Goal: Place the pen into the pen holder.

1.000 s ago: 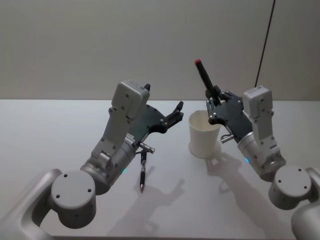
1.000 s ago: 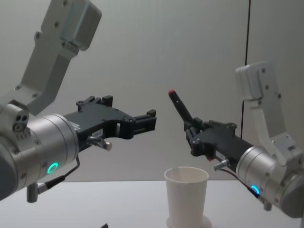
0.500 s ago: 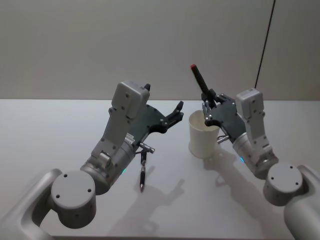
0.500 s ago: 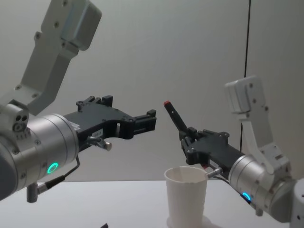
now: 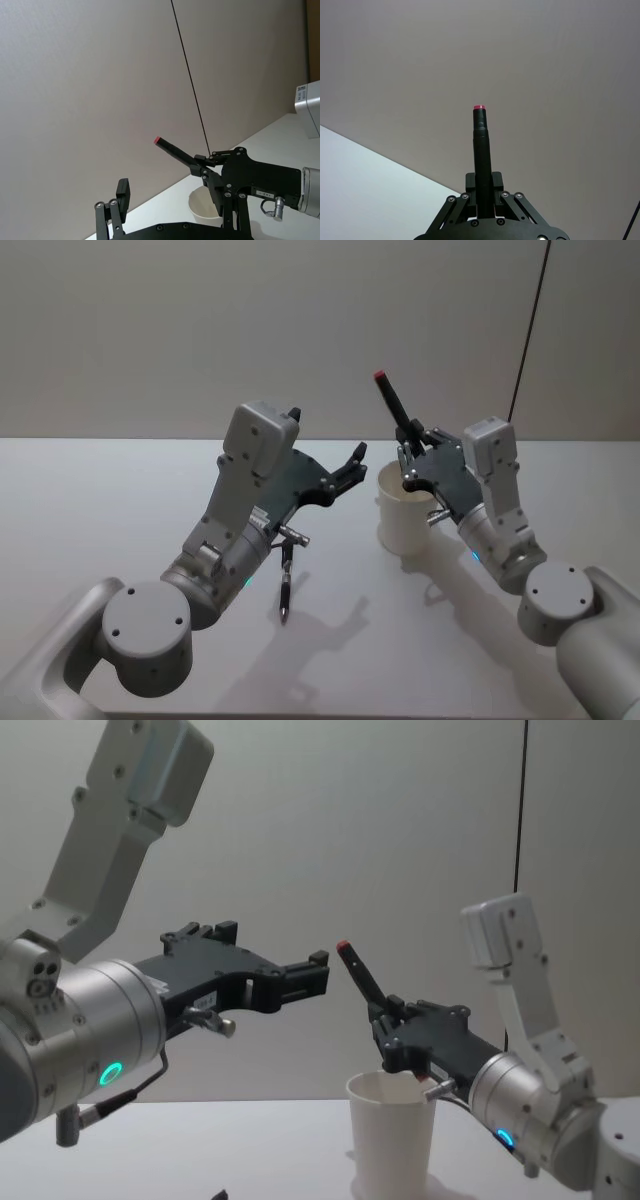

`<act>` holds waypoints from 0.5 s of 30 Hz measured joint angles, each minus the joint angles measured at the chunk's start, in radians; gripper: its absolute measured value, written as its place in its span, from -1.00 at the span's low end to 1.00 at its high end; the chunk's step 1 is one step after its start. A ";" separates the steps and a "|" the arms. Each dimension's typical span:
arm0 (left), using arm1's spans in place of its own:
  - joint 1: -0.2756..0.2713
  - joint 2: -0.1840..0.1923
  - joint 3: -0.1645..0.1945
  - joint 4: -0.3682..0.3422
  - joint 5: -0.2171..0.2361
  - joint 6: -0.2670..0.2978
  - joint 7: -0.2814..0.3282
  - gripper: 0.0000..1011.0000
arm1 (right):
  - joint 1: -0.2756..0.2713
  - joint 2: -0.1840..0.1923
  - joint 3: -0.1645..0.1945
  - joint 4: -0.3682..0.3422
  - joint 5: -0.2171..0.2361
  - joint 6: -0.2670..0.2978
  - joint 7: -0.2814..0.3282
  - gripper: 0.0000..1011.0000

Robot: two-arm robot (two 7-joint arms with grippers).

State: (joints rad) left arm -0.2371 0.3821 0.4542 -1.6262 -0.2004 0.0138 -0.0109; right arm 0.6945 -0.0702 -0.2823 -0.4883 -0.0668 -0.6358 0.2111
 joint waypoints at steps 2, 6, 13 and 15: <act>0.000 0.000 0.000 0.000 0.000 0.000 0.000 0.98 | 0.012 -0.004 0.000 0.025 0.001 -0.013 0.000 -0.65; 0.000 0.000 0.000 0.000 0.000 0.000 0.000 0.98 | 0.035 -0.011 0.000 0.070 0.001 -0.031 0.001 -0.65; 0.000 0.000 0.000 0.000 0.000 0.000 0.000 0.98 | 0.068 -0.021 0.000 0.137 -0.001 -0.058 -0.001 -0.65; 0.000 0.000 0.000 0.000 0.000 0.000 0.000 0.98 | 0.077 -0.024 0.000 0.154 -0.001 -0.065 -0.002 -0.65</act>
State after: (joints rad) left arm -0.2371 0.3821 0.4542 -1.6262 -0.2004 0.0138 -0.0109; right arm 0.7711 -0.0941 -0.2821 -0.3343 -0.0682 -0.7004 0.2091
